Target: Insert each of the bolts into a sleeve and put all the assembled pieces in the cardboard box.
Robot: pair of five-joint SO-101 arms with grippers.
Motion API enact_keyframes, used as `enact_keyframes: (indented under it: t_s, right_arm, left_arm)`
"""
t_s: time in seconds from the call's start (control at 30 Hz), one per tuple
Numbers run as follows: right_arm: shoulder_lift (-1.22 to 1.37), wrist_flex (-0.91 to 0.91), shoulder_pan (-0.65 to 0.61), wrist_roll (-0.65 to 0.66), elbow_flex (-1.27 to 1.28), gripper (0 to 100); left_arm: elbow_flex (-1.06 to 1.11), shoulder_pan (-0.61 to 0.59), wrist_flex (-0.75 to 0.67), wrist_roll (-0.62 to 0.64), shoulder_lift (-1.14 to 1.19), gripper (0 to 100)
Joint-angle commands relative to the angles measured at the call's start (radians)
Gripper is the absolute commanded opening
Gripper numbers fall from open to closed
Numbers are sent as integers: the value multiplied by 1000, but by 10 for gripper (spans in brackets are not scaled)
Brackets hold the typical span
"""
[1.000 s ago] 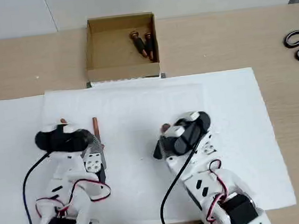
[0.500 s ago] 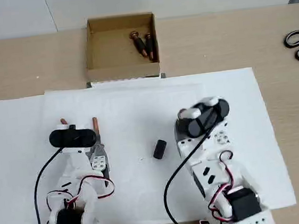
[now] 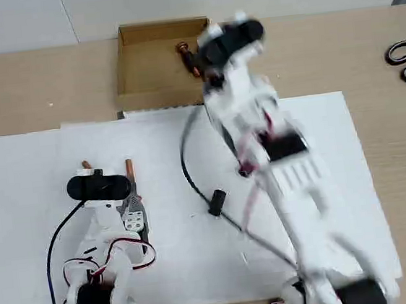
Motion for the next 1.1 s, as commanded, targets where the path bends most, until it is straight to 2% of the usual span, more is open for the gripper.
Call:
enact_keyframes:
  t_s: [0.0,0.43,0.6,0.77,1.07]
  right_arm:
    - [275,-94,10,29,-321,3]
    - [1089,-105,5,89,-1134,7]
    - [1331,-93,4,193,-1355,37]
    - [1446,27,-7,221,-1517,228]
    - [1477,236,-16,221,-1780,149]
  left_arm:
    - [-5,-5,-25,-6,-9,6]
    - [-5,-5,-25,-5,-9,6]
    - [-5,-5,-25,-5,-9,6]
    - [-5,-5,-25,-5,-9,6]
    - [-5,-5,-25,-5,-9,6]
